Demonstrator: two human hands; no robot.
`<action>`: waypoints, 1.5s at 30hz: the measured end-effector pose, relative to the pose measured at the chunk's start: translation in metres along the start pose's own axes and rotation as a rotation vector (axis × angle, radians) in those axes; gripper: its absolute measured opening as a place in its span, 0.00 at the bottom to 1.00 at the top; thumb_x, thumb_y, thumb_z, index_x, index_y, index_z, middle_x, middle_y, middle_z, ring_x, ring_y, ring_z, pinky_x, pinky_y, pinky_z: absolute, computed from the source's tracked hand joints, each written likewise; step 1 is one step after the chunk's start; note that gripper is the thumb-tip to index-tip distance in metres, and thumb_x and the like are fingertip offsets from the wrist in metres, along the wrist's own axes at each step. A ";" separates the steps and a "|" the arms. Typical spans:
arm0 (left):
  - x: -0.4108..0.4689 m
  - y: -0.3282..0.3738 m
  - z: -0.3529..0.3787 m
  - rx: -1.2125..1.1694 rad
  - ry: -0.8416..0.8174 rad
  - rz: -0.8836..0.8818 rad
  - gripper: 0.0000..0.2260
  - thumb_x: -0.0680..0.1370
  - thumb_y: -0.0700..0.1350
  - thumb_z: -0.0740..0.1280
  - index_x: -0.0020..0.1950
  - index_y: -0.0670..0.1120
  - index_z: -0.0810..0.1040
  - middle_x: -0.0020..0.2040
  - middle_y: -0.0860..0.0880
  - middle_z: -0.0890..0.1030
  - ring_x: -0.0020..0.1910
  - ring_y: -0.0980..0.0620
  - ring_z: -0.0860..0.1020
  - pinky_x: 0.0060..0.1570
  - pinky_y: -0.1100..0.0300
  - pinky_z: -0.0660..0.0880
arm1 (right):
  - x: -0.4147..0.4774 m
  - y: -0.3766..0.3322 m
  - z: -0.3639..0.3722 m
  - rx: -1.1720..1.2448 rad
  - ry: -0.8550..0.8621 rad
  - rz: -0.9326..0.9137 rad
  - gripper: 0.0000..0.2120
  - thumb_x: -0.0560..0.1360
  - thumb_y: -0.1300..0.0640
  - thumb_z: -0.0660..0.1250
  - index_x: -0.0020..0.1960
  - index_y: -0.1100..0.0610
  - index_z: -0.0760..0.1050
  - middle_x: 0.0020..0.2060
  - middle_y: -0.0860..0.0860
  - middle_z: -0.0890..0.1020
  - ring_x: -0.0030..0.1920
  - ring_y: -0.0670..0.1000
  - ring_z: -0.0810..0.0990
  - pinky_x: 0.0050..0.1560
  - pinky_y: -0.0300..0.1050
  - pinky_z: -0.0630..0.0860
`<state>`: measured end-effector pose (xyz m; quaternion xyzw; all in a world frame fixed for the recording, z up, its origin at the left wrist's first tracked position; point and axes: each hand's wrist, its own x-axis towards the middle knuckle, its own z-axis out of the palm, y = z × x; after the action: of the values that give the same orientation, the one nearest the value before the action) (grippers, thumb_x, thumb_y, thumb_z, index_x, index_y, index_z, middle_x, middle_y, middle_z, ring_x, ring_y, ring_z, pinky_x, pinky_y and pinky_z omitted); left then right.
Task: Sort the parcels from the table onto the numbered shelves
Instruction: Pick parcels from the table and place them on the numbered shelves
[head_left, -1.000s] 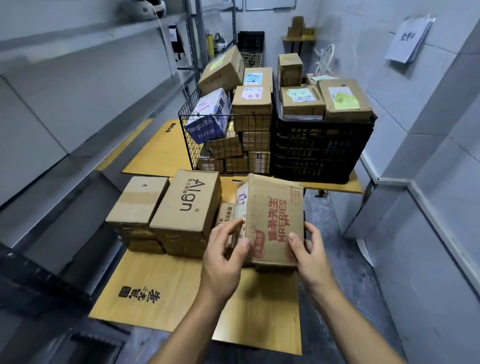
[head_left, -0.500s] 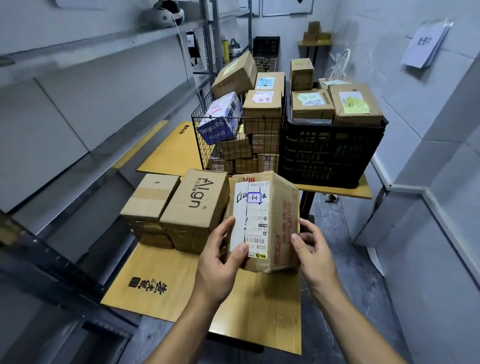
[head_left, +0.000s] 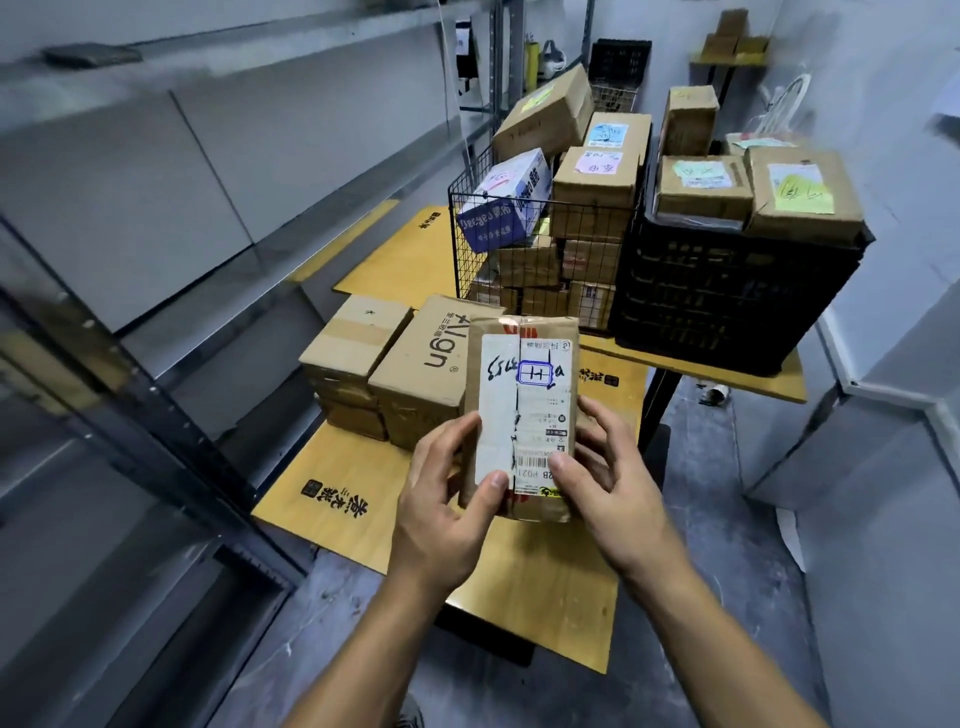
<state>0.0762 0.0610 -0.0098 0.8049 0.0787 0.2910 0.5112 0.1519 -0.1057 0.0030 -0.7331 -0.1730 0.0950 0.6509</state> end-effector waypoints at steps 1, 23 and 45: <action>-0.004 0.000 -0.005 0.019 0.017 0.002 0.23 0.75 0.56 0.67 0.70 0.62 0.68 0.66 0.60 0.71 0.66 0.58 0.72 0.55 0.64 0.77 | -0.001 -0.003 0.005 0.017 -0.022 -0.008 0.27 0.75 0.45 0.72 0.70 0.33 0.66 0.65 0.40 0.77 0.64 0.40 0.76 0.64 0.51 0.78; -0.233 0.042 -0.274 0.468 0.551 -0.225 0.25 0.76 0.53 0.66 0.72 0.61 0.65 0.71 0.55 0.69 0.69 0.62 0.67 0.66 0.70 0.65 | -0.159 -0.075 0.289 0.269 -0.637 -0.120 0.27 0.72 0.51 0.73 0.68 0.38 0.70 0.60 0.48 0.82 0.62 0.49 0.80 0.59 0.60 0.79; -0.696 0.194 -0.513 1.225 0.822 -1.180 0.26 0.79 0.58 0.59 0.77 0.57 0.58 0.71 0.55 0.64 0.69 0.51 0.63 0.69 0.54 0.62 | -0.583 -0.175 0.558 0.420 -1.546 -0.057 0.24 0.81 0.59 0.66 0.73 0.44 0.65 0.61 0.46 0.80 0.56 0.44 0.82 0.41 0.38 0.81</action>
<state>-0.8074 0.0742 0.0466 0.5978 0.7866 0.1543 -0.0039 -0.6122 0.2050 0.0507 -0.3172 -0.5724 0.5899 0.4731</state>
